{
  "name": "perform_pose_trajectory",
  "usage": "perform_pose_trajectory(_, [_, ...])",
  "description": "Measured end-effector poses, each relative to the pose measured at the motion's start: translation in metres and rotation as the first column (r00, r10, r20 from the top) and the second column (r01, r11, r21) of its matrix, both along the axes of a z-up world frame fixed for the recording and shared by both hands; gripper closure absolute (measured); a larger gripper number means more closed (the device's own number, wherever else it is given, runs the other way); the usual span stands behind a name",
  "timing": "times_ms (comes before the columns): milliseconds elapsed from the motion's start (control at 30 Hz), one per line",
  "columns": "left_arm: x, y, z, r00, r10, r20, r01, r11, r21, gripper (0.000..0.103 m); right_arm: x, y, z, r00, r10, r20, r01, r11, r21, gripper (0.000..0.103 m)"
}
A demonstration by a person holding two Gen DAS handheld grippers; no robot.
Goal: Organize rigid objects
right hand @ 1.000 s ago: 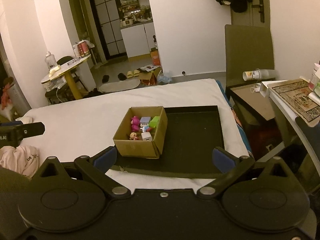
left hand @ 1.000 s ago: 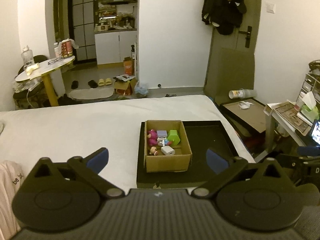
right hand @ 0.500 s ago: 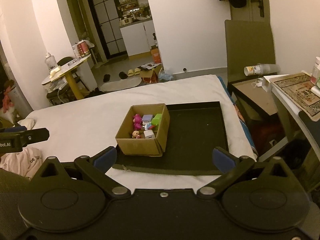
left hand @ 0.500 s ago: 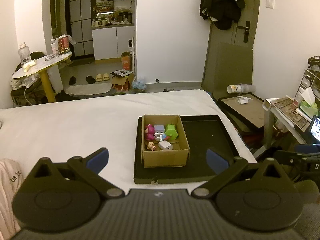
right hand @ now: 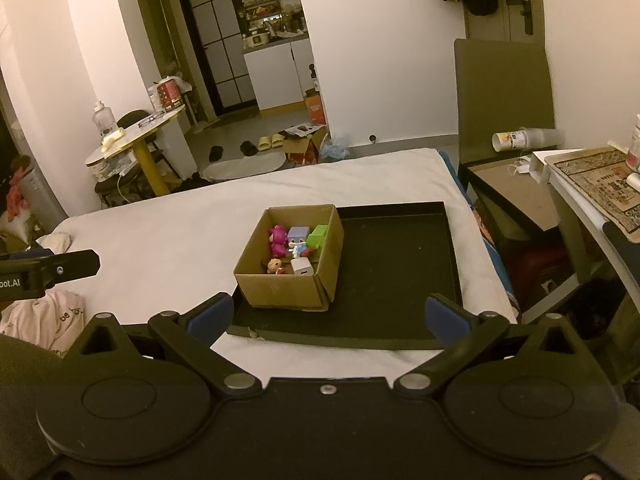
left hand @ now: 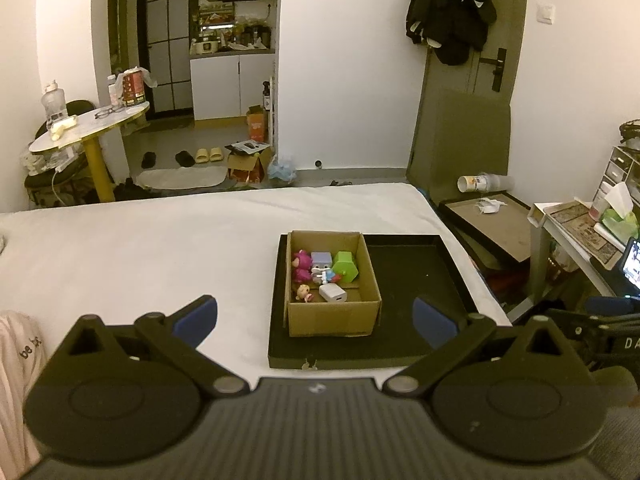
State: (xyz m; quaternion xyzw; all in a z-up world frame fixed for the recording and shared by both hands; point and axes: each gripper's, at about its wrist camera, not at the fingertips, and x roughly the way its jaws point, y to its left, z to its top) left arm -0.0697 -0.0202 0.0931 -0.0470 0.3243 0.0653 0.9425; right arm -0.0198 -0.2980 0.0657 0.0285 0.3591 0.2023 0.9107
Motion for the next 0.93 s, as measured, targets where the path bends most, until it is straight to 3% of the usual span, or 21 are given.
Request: perform_pose_trajectory(933, [-0.0025,0.0042,-0.0043,1.0,0.009,-0.001,-0.009,1.0,-0.014,0.0,0.0045,-0.0022,0.0036,1.0,-0.02,0.021,0.02,1.0,0.01,0.0])
